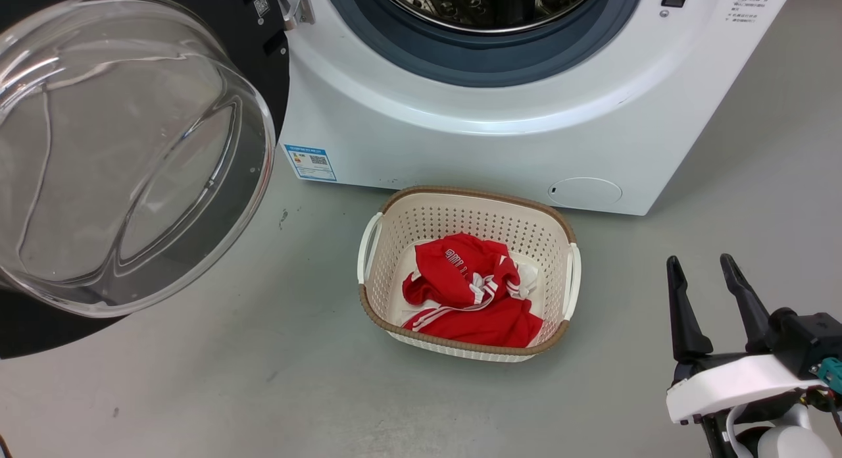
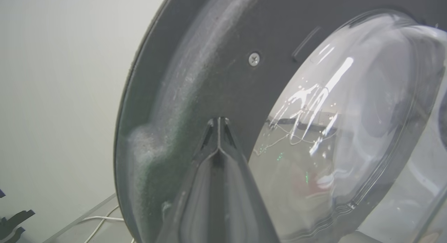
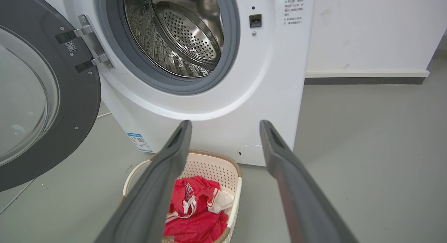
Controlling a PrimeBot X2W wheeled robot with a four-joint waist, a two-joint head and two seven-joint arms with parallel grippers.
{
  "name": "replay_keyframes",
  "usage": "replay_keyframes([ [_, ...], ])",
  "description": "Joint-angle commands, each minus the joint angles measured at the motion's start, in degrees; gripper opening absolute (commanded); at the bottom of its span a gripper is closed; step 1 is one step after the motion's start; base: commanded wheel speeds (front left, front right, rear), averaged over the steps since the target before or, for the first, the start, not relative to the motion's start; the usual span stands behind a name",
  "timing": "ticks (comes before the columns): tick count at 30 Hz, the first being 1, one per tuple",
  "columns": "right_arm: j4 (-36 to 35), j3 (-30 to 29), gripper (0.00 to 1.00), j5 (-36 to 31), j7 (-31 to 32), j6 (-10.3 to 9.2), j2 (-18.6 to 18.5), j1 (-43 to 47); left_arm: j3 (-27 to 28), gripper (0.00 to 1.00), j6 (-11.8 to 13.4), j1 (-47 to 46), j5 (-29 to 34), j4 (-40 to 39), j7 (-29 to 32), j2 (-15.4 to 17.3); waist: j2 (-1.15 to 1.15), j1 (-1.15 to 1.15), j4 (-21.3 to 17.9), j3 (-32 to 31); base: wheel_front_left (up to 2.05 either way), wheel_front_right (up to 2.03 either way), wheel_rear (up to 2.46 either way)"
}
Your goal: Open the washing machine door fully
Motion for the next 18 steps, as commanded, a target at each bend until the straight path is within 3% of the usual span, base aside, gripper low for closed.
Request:
replay_keyframes([
  [1,-0.04,0.11,1.00,0.00,-0.16,-0.02,0.04,-0.69,0.48,0.00,-0.30,-0.59,0.41,0.30,-0.12,0.12,0.00,-0.01,-0.09,0.00,0.00,0.00,0.00],
  [7,1.02,0.50,1.00,0.69,-1.18,-0.03,0.04,-0.63,4.19,0.00,-3.25,-0.68,4.35,1.09,-0.12,-2.22,0.00,-0.01,-0.75,-1.13,0.00,0.00,0.00],
  [18,3.07,1.12,1.00,1.52,-2.82,-0.02,0.04,1.52,3.90,0.00,-4.67,9.69,11.47,-10.51,-0.13,-15.29,0.00,-0.01,-0.33,-5.85,0.00,0.00,0.00],
])
